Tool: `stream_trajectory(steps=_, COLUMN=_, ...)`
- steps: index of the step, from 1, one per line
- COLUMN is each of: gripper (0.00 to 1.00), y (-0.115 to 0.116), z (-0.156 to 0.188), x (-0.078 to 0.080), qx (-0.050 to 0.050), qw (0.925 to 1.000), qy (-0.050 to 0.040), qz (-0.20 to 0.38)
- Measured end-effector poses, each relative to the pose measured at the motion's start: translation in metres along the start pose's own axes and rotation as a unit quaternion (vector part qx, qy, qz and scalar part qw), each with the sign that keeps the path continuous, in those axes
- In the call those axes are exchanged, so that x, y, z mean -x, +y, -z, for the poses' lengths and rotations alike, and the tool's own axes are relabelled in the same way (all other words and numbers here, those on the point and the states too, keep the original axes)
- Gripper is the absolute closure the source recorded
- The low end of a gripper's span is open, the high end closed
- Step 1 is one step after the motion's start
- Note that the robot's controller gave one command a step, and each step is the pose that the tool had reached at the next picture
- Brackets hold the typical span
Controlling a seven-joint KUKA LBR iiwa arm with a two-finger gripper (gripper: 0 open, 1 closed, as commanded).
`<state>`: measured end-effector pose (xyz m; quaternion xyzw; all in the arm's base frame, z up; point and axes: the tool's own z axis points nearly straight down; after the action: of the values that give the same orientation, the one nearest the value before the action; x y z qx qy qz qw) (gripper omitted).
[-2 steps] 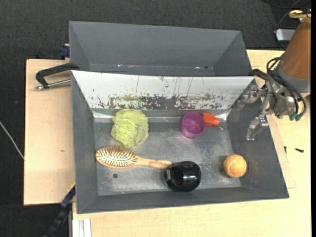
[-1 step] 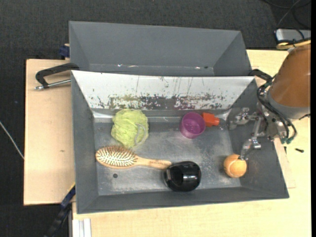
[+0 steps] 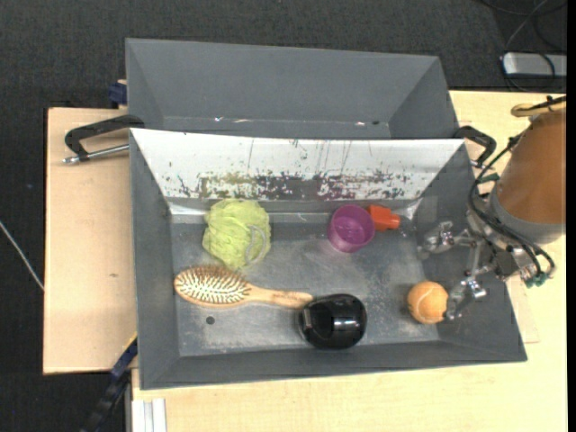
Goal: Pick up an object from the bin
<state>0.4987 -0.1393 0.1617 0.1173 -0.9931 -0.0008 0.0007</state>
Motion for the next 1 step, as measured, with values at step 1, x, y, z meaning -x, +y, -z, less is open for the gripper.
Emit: stream_trajectory(steps=1, gripper=0.00, y=-0.0069, z=-0.0030, x=-0.0076, qx=0.000, qw=0.9955, qy=-0.0008, qz=0.095)
